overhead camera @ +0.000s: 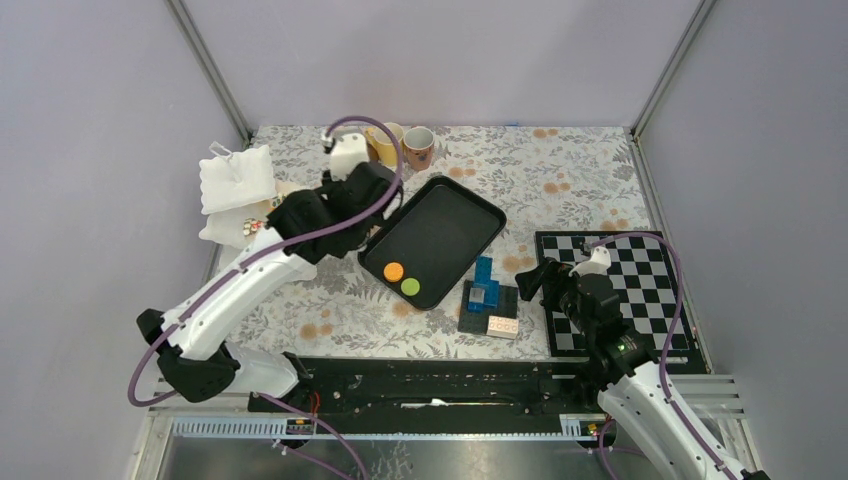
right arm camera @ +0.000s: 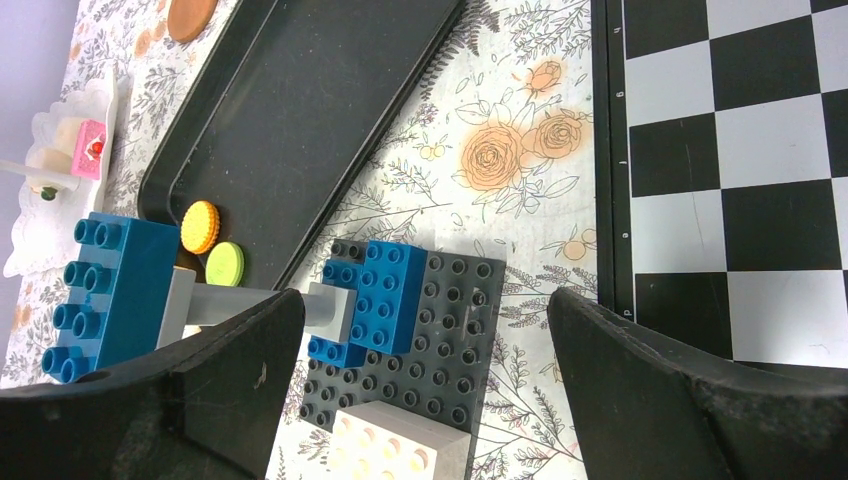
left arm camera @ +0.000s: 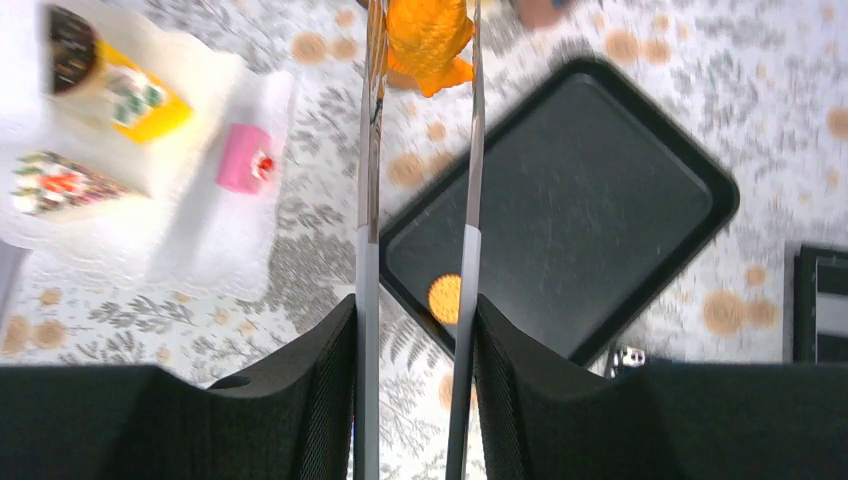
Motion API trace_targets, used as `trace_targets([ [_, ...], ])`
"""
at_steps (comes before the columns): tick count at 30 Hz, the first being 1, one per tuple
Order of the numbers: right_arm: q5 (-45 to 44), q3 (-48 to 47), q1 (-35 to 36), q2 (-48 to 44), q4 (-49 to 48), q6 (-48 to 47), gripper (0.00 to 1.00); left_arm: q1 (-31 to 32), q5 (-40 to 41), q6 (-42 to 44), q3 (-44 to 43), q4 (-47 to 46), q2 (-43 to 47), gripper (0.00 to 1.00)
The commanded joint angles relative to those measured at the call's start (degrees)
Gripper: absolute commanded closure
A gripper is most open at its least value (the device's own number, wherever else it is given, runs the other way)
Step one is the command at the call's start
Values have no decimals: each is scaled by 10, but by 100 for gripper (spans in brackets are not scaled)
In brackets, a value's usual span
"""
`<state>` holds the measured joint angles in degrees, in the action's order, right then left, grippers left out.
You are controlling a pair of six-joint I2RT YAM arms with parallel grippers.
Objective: Serve the afternoon tea
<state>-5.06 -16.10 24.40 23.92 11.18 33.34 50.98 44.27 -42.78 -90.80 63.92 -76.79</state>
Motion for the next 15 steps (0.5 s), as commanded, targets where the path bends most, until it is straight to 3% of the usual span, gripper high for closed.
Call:
trace_targets([
  [1,5,1,4,1,-29,-7,2,-41,74,47,-93,43,22,100],
  [9,9,1,4,1,-30,-6,2,-131,80,86,-150,96,35,100],
  [15,23,5,4,-2,-33,-5,2,-209,57,130,-131,95,47,100],
])
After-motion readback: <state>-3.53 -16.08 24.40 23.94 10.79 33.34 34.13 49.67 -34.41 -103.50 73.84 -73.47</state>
